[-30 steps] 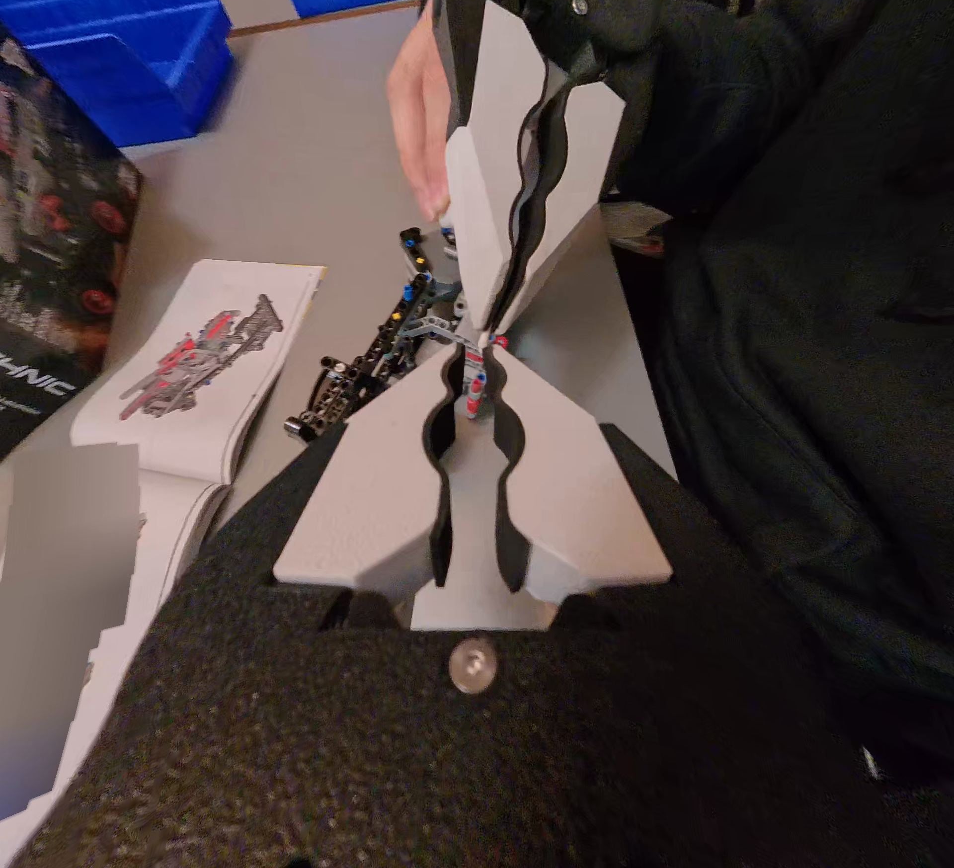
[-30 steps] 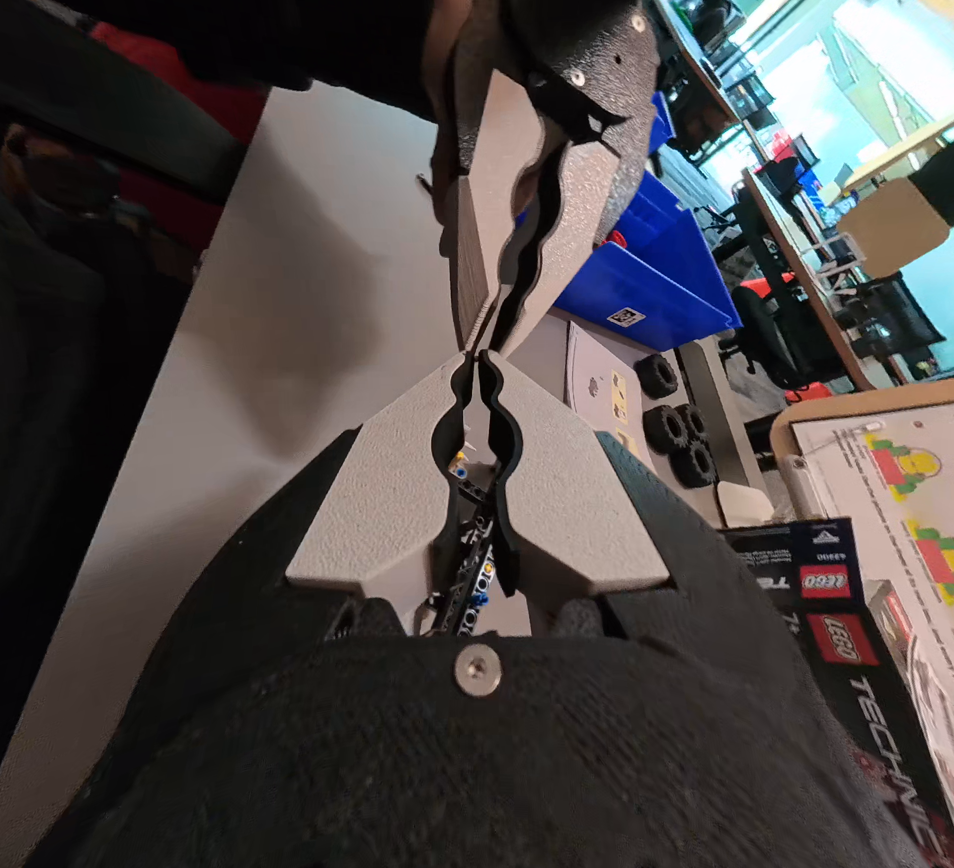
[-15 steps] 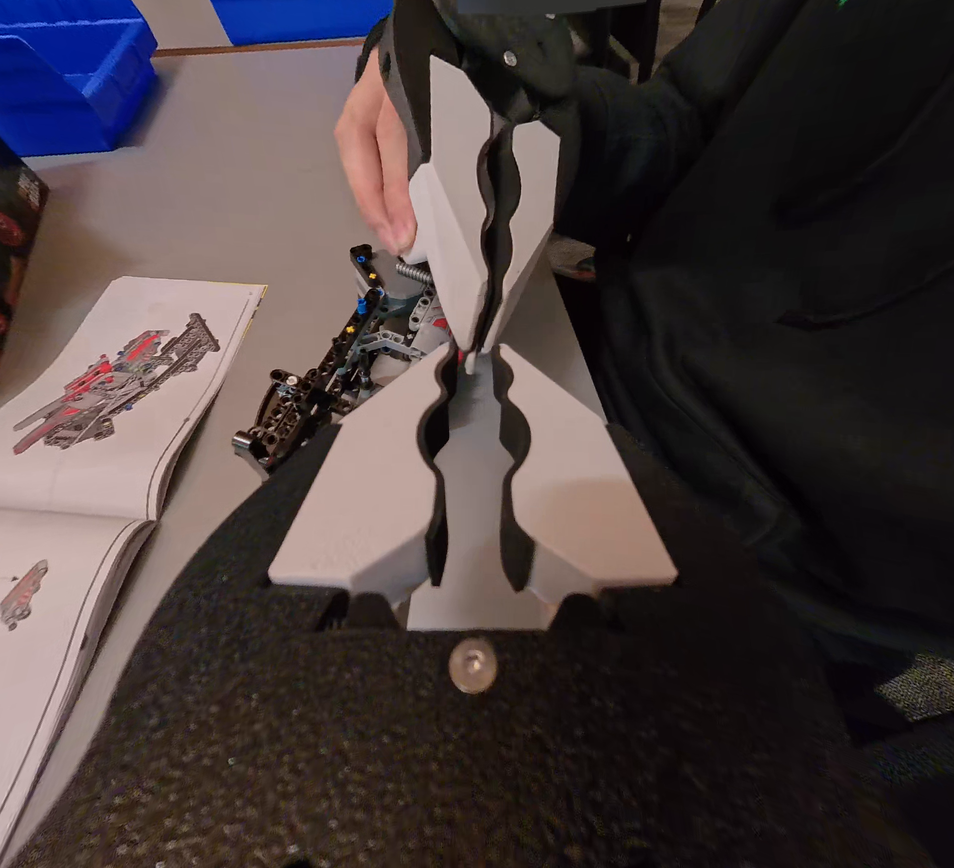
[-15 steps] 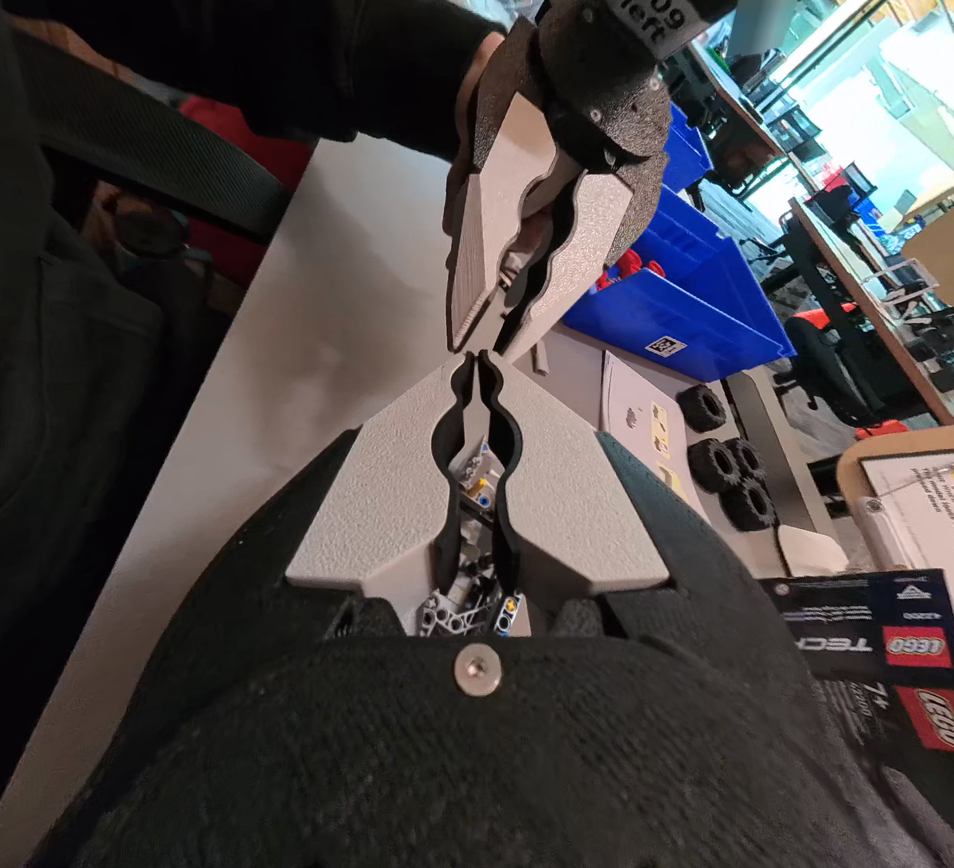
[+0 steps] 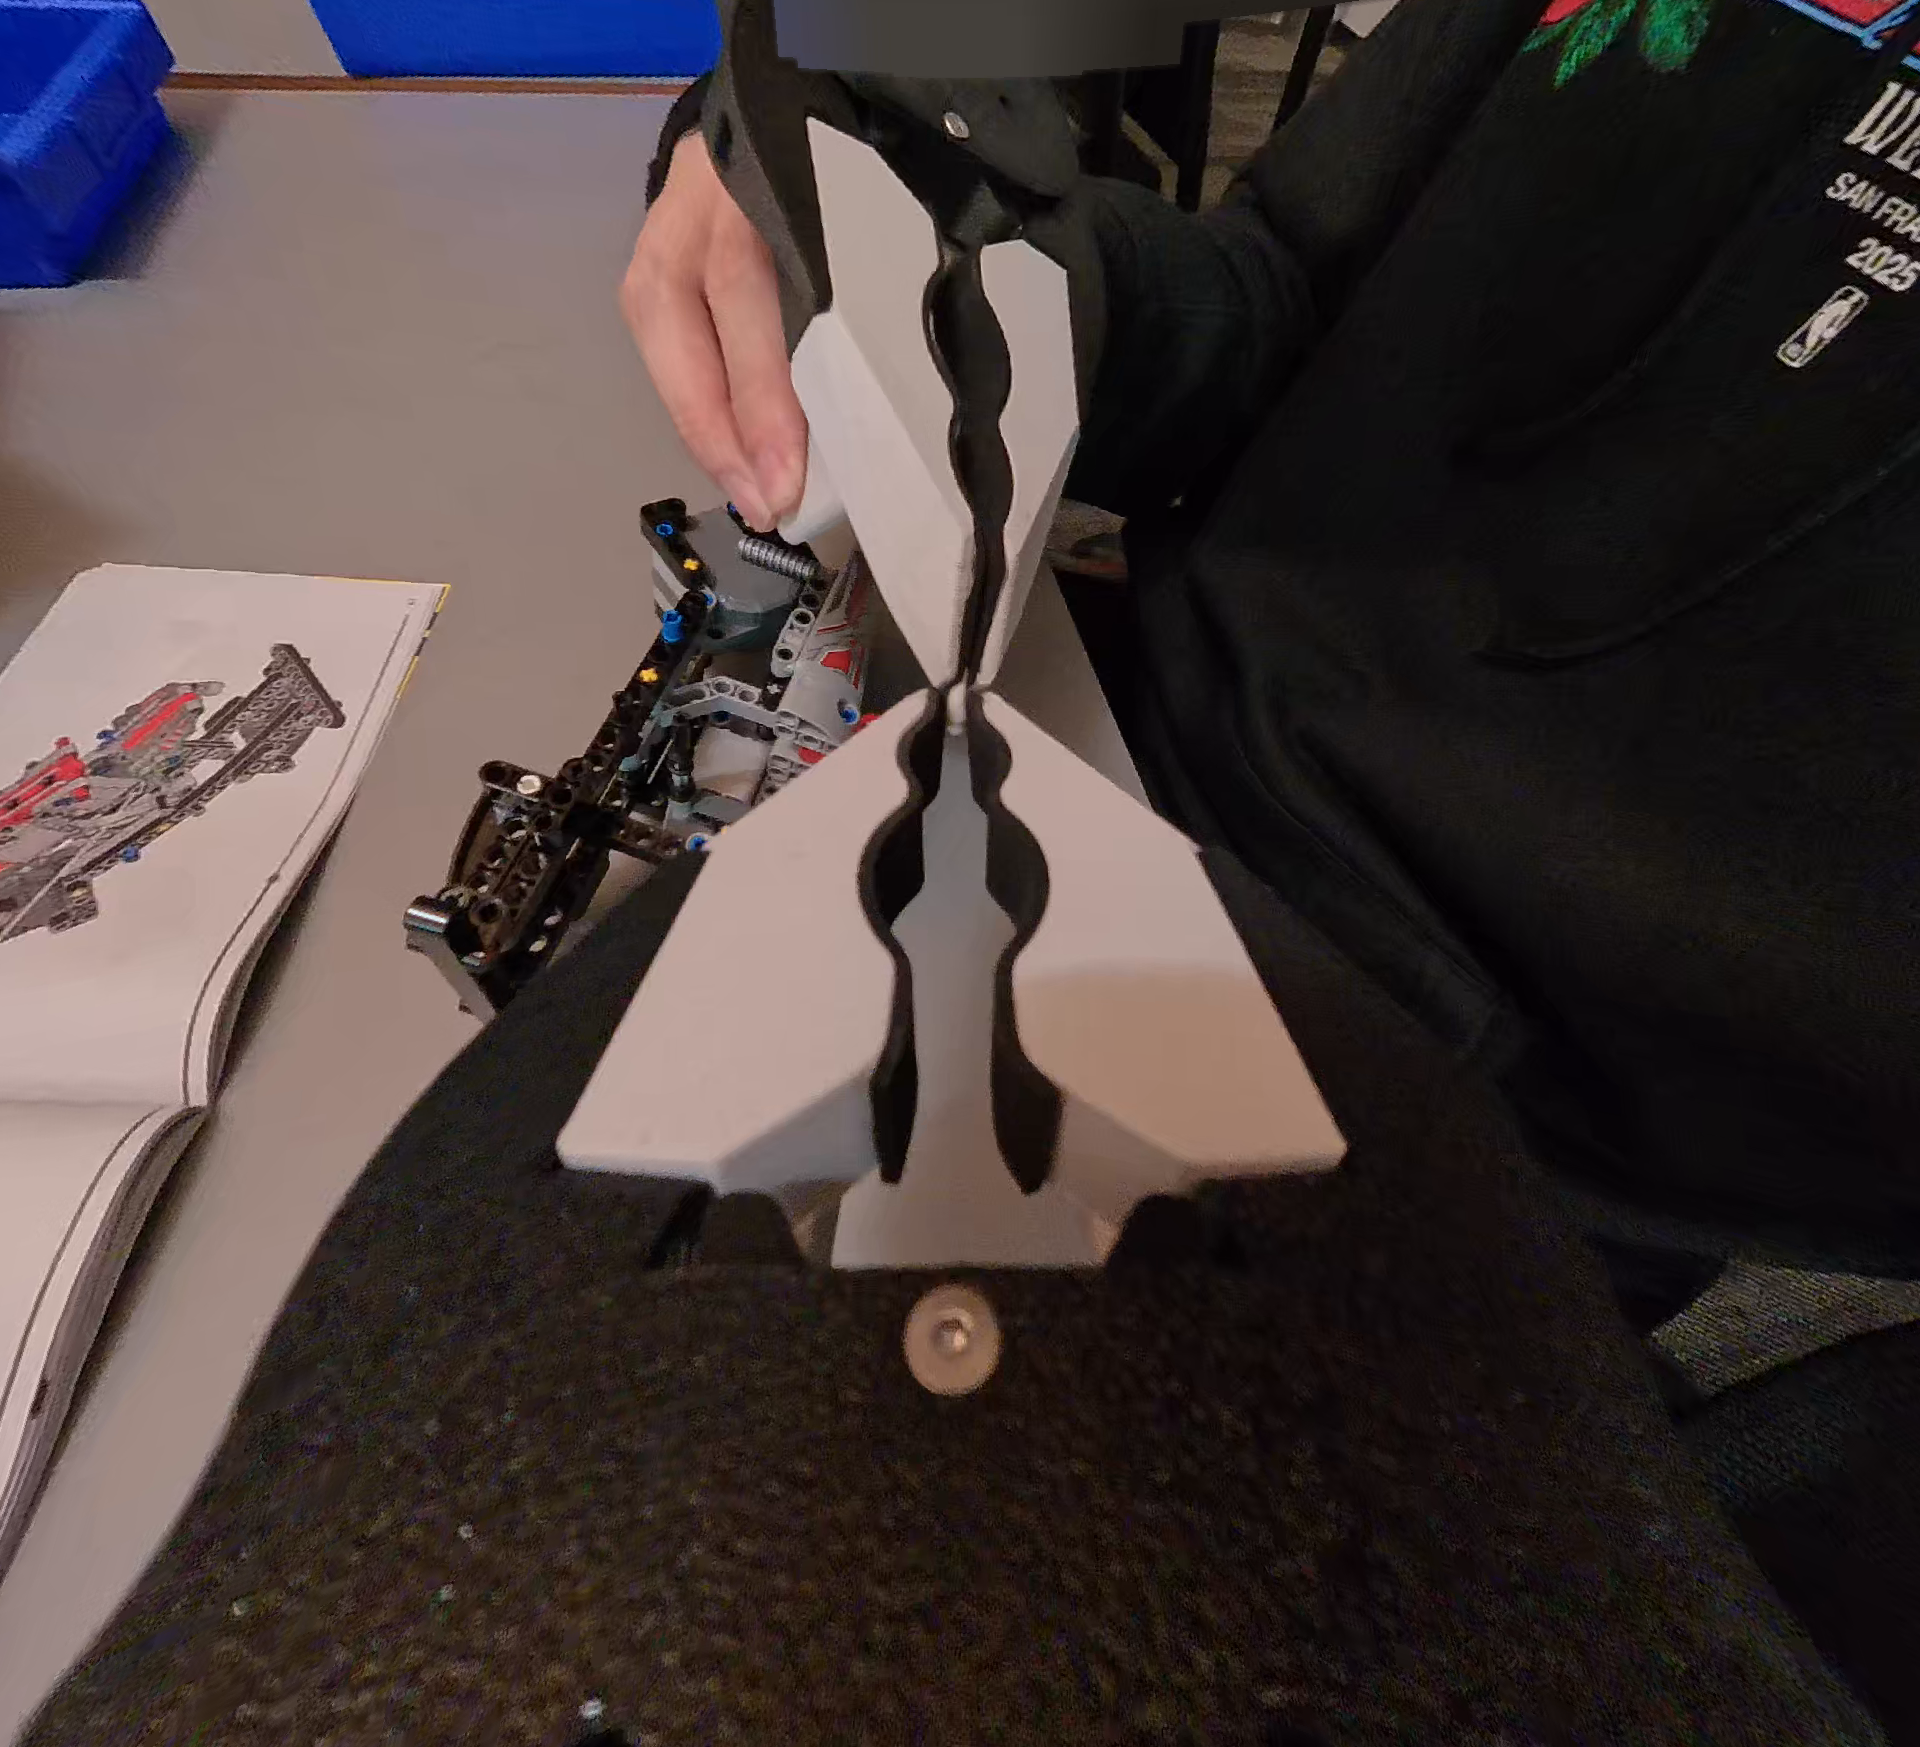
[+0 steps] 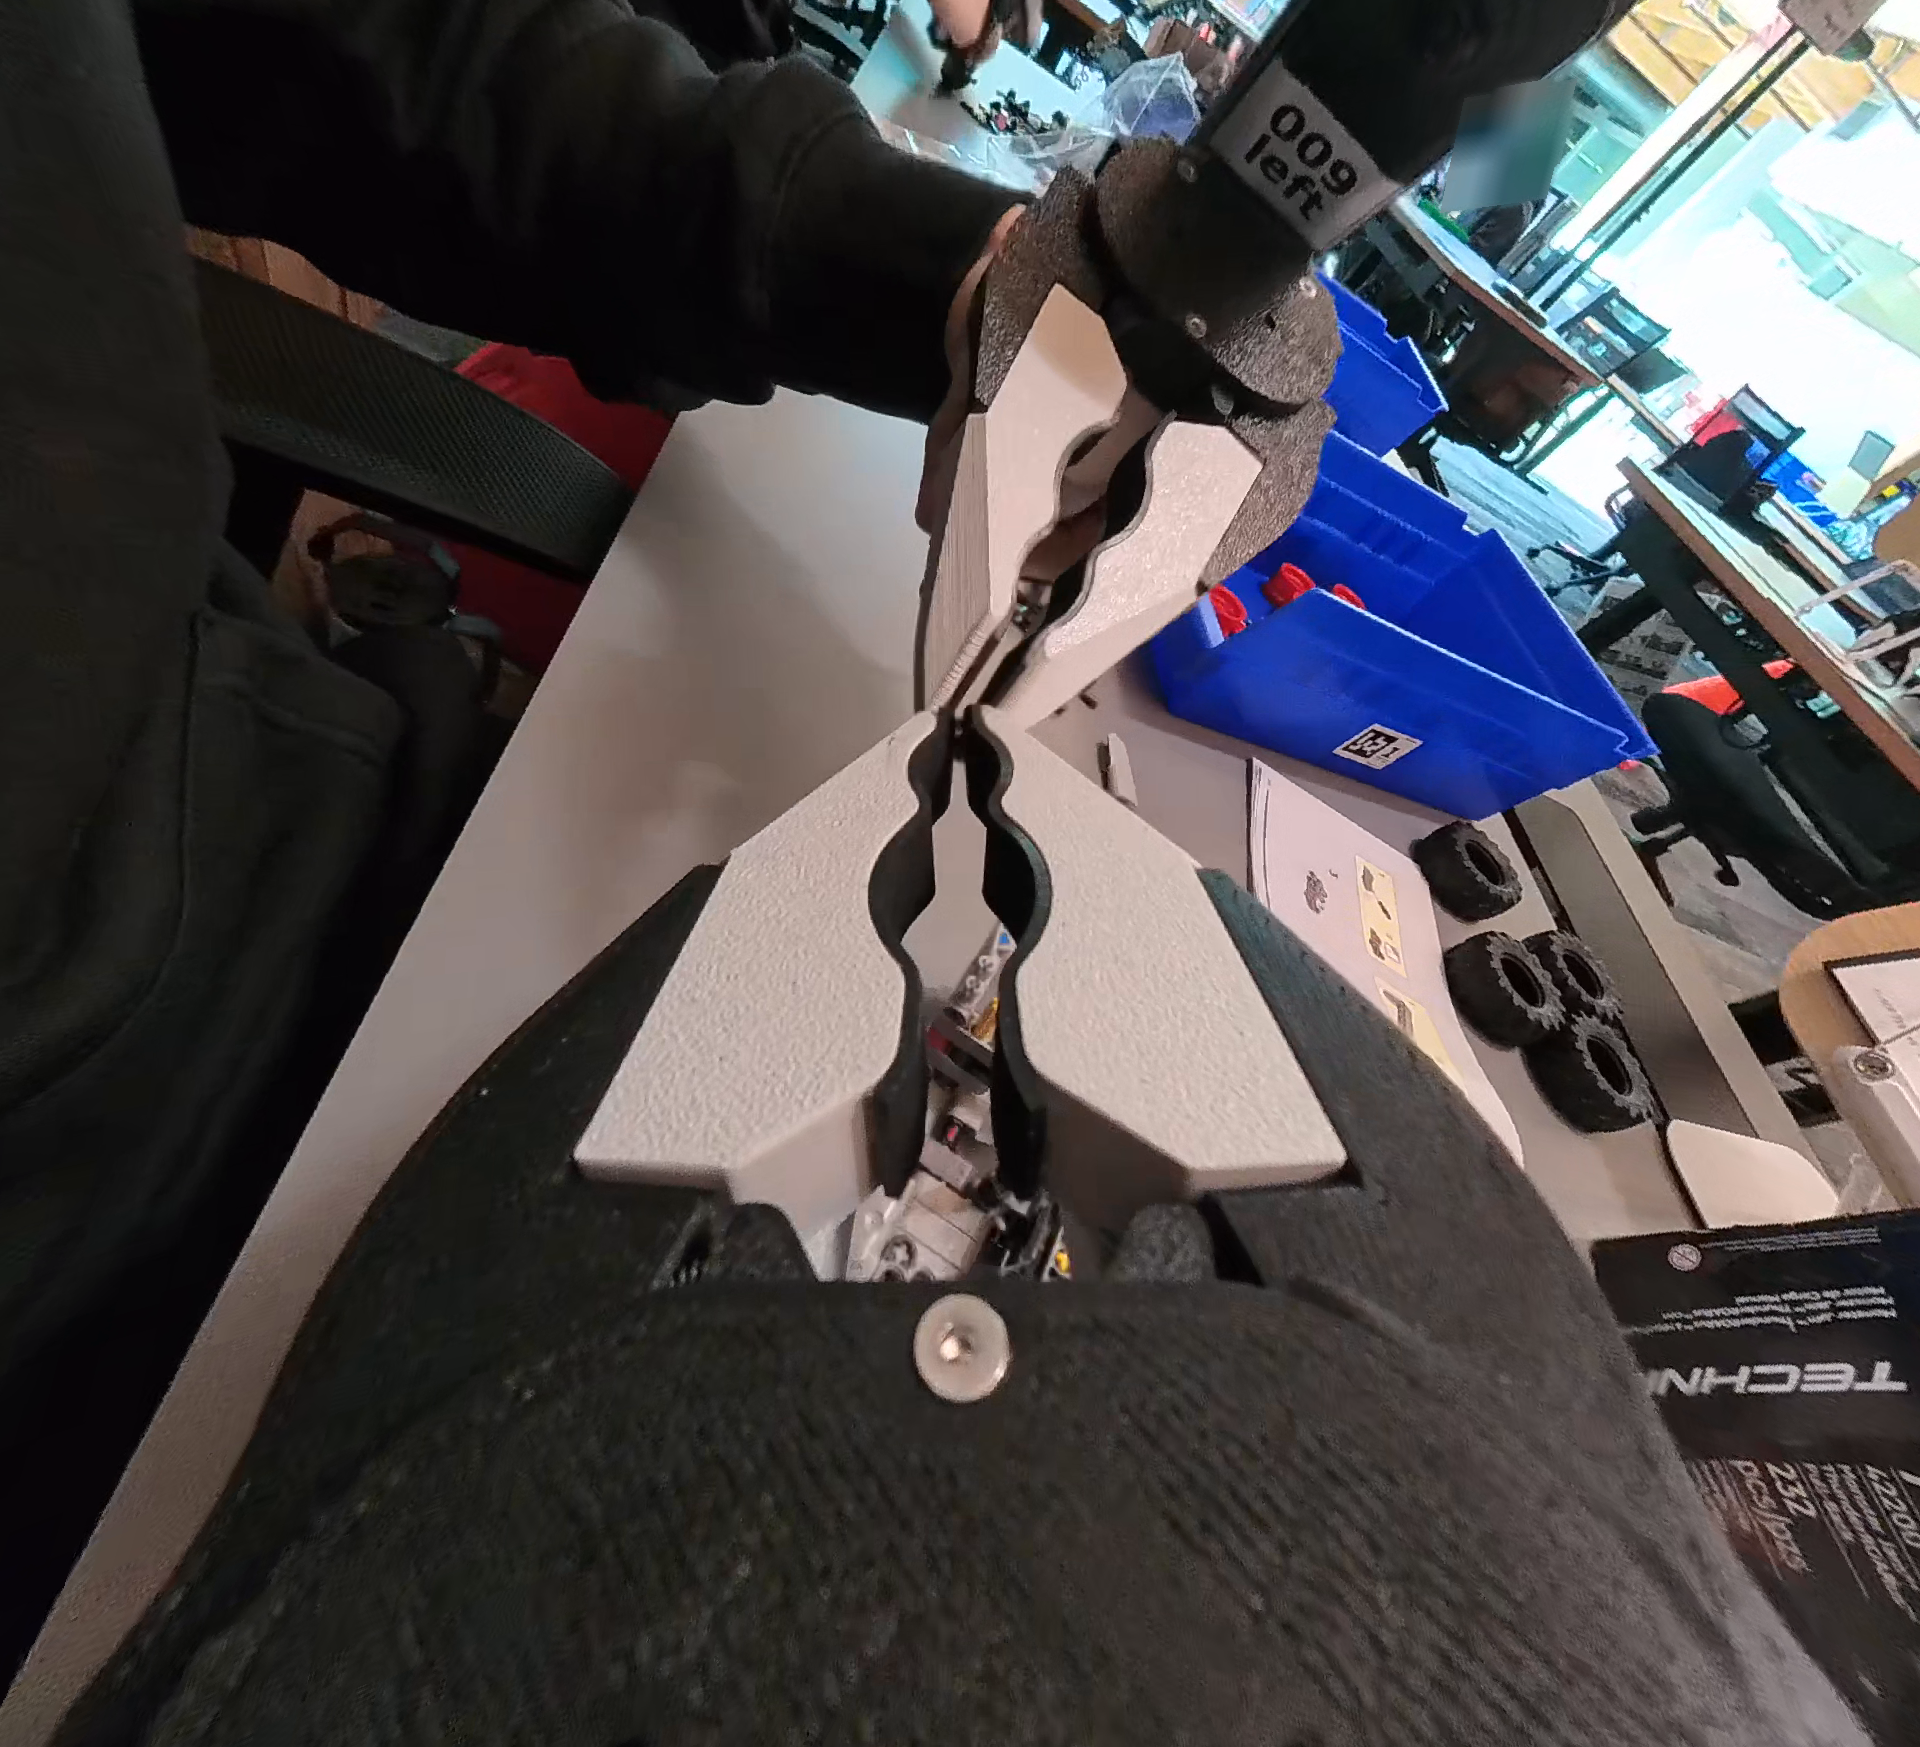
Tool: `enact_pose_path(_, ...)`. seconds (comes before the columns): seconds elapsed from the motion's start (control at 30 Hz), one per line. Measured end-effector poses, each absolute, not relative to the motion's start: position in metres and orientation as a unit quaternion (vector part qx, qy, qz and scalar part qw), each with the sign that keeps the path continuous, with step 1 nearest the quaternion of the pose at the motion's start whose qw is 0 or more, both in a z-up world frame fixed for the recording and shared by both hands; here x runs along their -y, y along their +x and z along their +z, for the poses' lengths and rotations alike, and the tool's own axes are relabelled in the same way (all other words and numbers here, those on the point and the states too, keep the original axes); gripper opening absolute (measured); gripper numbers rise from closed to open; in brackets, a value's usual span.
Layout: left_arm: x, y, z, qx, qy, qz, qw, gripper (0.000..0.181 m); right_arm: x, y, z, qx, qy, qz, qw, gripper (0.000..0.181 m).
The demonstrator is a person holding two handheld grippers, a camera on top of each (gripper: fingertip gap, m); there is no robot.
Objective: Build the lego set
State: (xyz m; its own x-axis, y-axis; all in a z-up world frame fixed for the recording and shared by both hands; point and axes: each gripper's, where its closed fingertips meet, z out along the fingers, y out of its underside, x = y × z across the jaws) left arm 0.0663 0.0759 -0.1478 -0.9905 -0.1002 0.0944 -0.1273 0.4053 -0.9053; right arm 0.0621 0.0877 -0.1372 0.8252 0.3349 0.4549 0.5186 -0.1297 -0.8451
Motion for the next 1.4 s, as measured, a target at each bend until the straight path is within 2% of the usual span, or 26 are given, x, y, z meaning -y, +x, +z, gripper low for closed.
enact_pose_path(0.33, -0.076, 0.075, -0.152, 0.82, 0.094, 0.565, 0.004, 0.001, -0.087, 0.071, -0.143, 0.239, -0.763, -0.043, 0.599, 0.0)
enact_pose_path(0.4, -0.076, 0.073, -0.152, 0.816, 0.096, 0.57, 0.015, 0.007, -0.087, 0.071, -0.145, 0.233, -0.766, -0.028, 0.599, 0.0)
enact_pose_path(0.43, -0.076, 0.073, -0.152, 0.817, 0.098, 0.568, 0.014, 0.001, -0.087, 0.07, -0.144, 0.233, -0.764, -0.021, 0.601, 0.0)
enact_pose_path(0.67, -0.078, 0.081, -0.159, 0.825, 0.103, 0.556, -0.003, 0.001, -0.088, 0.077, -0.15, 0.214, -0.776, -0.019, 0.593, 0.0)
enact_pose_path(1.03, -0.076, 0.076, -0.164, 0.81, 0.116, 0.574, 0.042, 0.0, -0.086, 0.072, -0.154, 0.186, -0.775, 0.067, 0.601, 0.0)
enact_pose_path(1.2, -0.081, 0.092, -0.151, 0.777, 0.182, 0.602, 0.041, 0.001, -0.084, 0.082, -0.15, 0.16, -0.778, 0.043, 0.606, 0.01)
enact_pose_path(1.4, -0.088, 0.111, -0.119, 0.606, 0.335, 0.712, 0.116, 0.001, -0.094, 0.102, -0.136, 0.112, -0.769, -0.124, 0.618, 0.015)
